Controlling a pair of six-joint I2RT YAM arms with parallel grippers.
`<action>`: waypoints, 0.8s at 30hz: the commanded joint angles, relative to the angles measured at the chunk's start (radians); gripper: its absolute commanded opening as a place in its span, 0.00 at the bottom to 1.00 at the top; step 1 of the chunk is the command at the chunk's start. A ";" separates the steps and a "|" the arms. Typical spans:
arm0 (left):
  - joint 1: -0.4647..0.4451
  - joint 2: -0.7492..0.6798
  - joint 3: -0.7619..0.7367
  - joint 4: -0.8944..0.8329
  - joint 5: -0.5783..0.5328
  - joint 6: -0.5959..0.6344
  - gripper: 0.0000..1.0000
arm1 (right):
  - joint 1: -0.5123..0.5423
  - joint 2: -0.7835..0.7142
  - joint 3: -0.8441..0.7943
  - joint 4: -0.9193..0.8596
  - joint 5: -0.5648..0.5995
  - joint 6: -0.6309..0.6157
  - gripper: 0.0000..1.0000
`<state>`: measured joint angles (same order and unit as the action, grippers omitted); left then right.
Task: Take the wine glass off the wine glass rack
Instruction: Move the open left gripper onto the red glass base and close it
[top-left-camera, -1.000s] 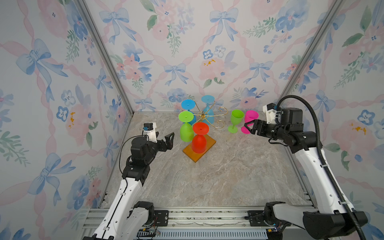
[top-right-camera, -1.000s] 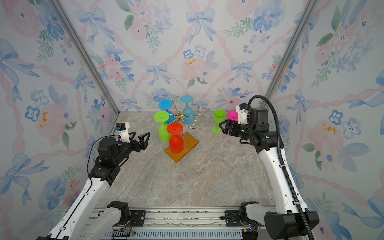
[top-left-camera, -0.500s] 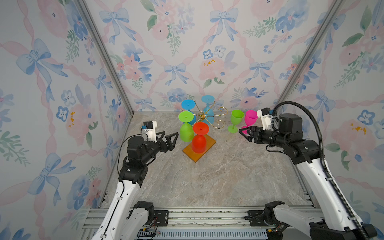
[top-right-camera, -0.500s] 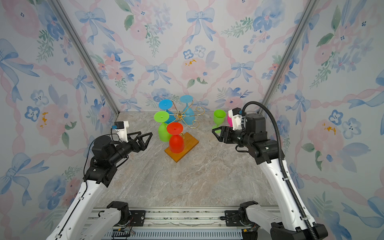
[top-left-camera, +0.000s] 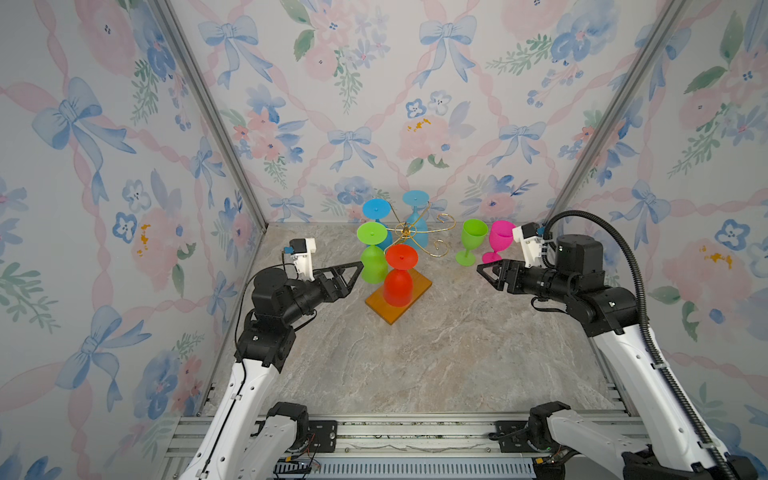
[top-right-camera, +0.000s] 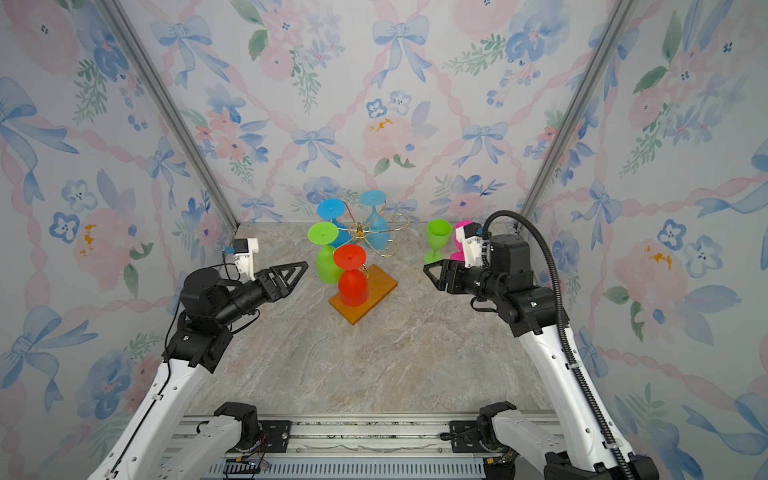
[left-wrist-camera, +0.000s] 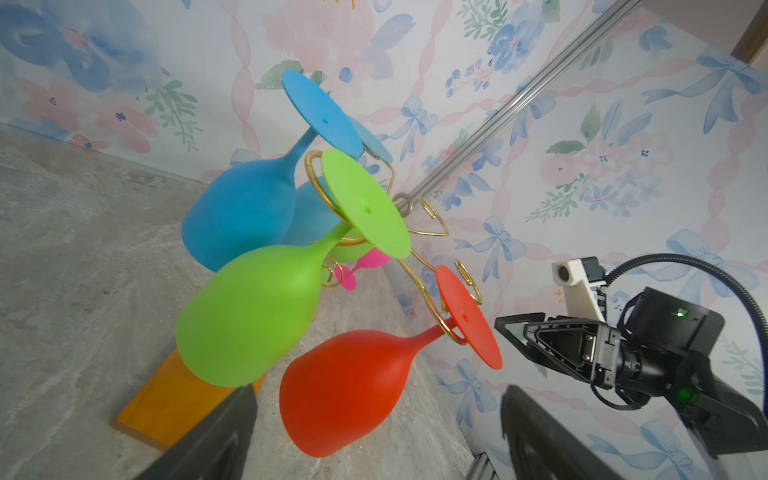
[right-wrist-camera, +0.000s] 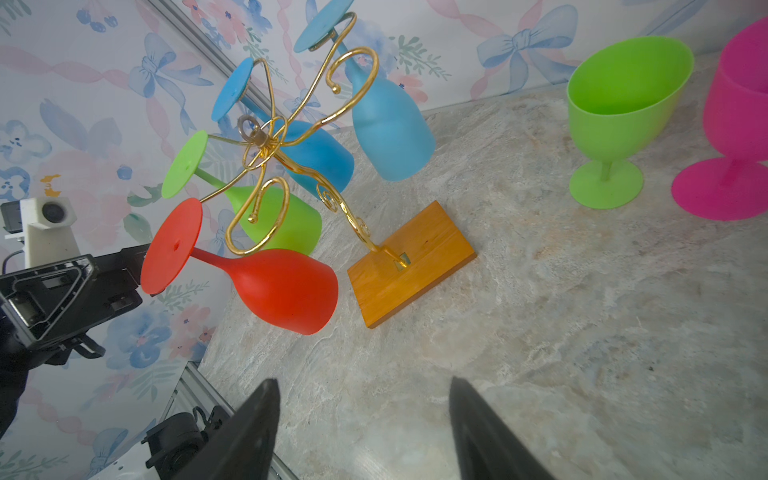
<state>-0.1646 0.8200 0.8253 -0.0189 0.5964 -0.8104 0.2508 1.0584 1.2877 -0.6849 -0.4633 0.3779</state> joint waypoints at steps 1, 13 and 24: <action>-0.032 -0.030 0.035 0.001 0.012 -0.074 0.93 | 0.007 0.002 -0.006 0.033 0.001 0.007 0.67; -0.203 0.016 0.071 0.001 -0.117 -0.222 0.85 | 0.019 -0.015 -0.019 0.049 -0.037 0.013 0.65; -0.313 0.075 0.106 0.006 -0.200 -0.347 0.72 | 0.022 -0.003 -0.027 0.070 -0.034 0.022 0.65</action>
<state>-0.4603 0.8768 0.9005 -0.0246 0.4294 -1.1069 0.2638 1.0576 1.2705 -0.6426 -0.4870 0.3862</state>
